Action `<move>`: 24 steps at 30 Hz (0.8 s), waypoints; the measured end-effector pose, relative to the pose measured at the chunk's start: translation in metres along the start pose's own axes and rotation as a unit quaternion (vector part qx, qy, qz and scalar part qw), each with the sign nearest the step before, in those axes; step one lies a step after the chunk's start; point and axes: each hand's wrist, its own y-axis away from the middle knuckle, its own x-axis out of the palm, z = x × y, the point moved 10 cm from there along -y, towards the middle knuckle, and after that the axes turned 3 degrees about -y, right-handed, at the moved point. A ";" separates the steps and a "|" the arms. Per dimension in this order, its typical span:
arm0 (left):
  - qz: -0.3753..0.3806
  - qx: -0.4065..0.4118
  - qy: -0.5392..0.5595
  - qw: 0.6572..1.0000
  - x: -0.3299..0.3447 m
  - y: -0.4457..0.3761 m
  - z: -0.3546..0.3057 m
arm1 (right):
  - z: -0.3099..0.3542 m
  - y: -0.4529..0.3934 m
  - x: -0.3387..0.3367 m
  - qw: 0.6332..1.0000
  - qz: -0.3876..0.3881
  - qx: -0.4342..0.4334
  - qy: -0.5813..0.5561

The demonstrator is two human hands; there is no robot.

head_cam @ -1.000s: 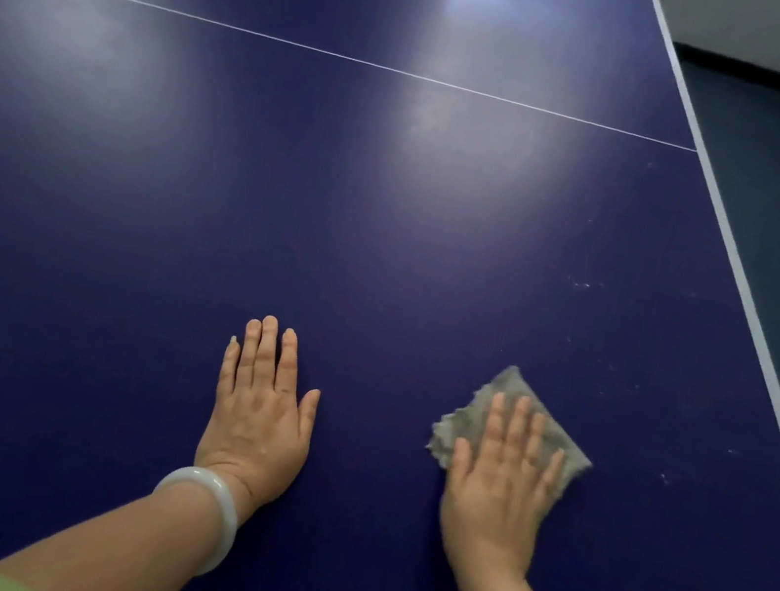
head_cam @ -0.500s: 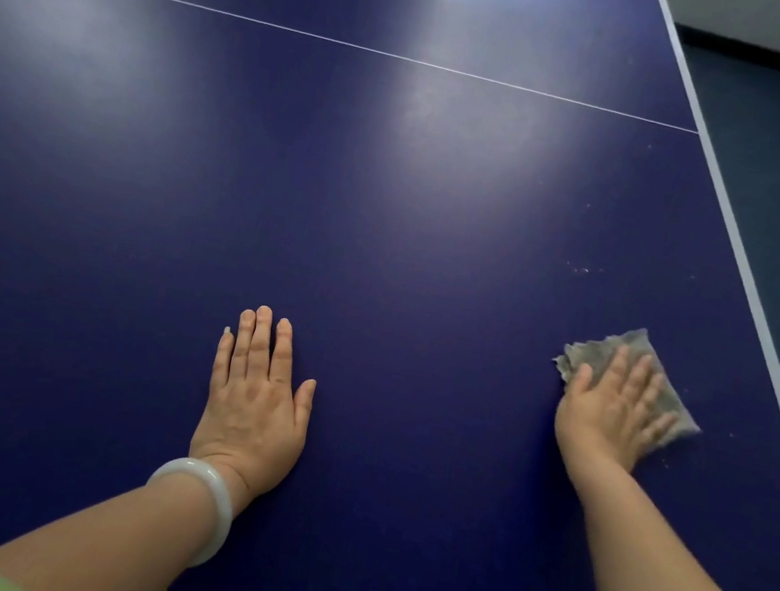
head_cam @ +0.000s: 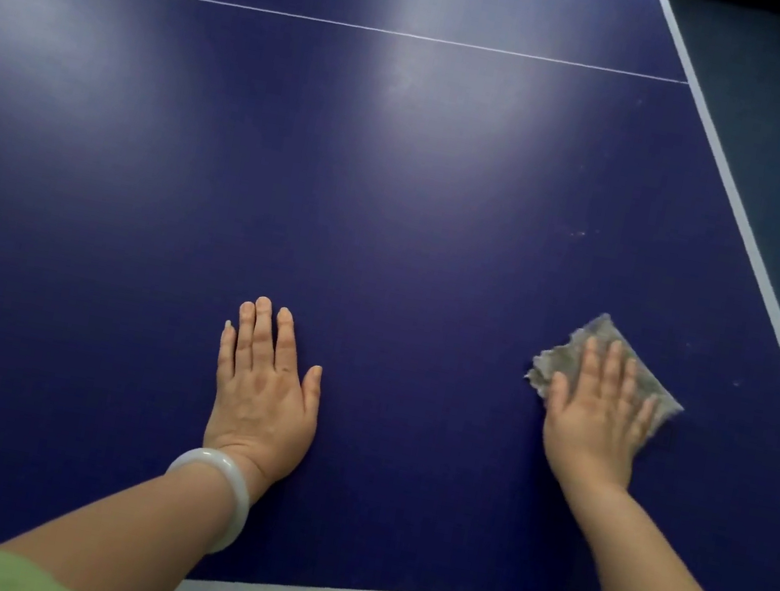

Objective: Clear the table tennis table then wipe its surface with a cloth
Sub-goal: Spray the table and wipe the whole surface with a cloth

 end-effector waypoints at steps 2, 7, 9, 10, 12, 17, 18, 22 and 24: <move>0.004 -0.003 -0.004 1.000 -0.001 0.001 0.000 | -0.005 0.014 0.000 0.997 0.004 0.079 -0.026; 0.023 -0.003 -0.001 1.000 -0.001 0.000 0.001 | 0.117 0.116 0.025 0.994 -0.036 -0.106 -0.011; 0.021 -0.004 -0.006 1.000 -0.003 0.001 0.000 | 0.142 0.164 0.038 0.980 -0.007 -0.197 0.004; 0.027 -0.003 -0.005 1.000 -0.002 0.001 0.000 | 0.141 0.180 0.041 0.974 0.007 -0.227 0.011; 0.035 -0.001 -0.001 0.999 -0.001 0.001 0.000 | 0.116 0.194 0.042 0.967 0.008 -0.253 0.033; 0.031 0.000 0.023 0.999 -0.003 0.001 0.002 | 0.029 0.167 0.028 0.987 -0.012 -0.158 0.042; 0.032 0.001 0.032 0.999 -0.003 0.002 0.004 | 0.022 0.162 0.027 0.989 -0.011 -0.145 0.039; 0.042 0.001 0.119 0.992 -0.010 0.000 0.009 | 0.018 0.155 0.024 0.991 -0.027 -0.129 0.035; 0.045 -0.017 0.193 0.980 -0.018 0.001 0.007 | 0.019 0.156 0.024 0.991 -0.028 -0.130 0.035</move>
